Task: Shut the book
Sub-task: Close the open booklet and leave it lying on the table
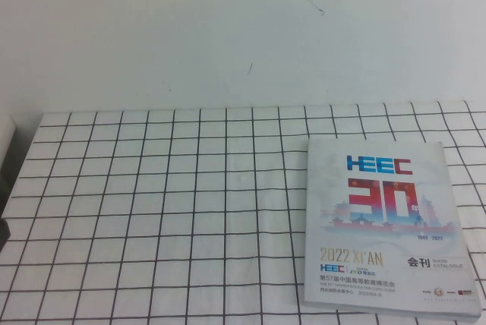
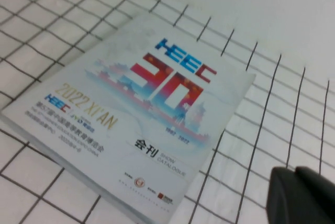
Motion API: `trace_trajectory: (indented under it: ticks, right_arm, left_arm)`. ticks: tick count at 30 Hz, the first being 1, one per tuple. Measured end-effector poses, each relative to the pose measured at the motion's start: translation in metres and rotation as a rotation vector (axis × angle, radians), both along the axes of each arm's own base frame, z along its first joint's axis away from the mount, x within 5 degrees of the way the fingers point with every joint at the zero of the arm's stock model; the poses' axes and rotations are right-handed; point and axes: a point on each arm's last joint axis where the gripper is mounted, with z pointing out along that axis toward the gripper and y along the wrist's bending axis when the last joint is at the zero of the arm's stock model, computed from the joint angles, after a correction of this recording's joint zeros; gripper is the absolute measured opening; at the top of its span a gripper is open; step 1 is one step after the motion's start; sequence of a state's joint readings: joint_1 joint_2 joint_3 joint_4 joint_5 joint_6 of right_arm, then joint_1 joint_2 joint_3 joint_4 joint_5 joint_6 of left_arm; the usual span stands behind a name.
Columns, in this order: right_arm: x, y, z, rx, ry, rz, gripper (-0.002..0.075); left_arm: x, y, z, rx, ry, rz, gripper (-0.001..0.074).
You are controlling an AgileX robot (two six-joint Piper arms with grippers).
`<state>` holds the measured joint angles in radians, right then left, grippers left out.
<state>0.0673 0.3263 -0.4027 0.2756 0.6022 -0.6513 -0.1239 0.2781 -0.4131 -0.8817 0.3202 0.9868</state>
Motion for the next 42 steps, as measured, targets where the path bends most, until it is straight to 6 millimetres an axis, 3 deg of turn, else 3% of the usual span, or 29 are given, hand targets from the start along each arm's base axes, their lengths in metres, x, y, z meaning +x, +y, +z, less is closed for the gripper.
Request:
trace_trajectory:
  ticks: [8,18,37,42]
  right_arm:
    - [-0.028,0.001,-0.001,0.024,-0.193,0.032,-0.0003]
    - [-0.029,0.004,-0.014,0.06,-0.159,0.046,-0.0003]
    - [-0.031,0.006,-0.02,0.055,-0.09,0.074,-0.0003]
    - [-0.031,0.006,-0.02,0.06,-0.09,0.075,-0.0003]
  left_arm:
    - [-0.007,0.008,-0.042,0.009,-0.046,0.08,-0.0004]
    - [-0.006,0.012,-0.043,0.003,-0.075,0.125,-0.0004]
    - [-0.01,0.004,-0.05,0.028,-0.024,0.02,-0.0004]
    - [-0.01,0.01,-0.06,0.174,-0.038,0.084,-0.0004]
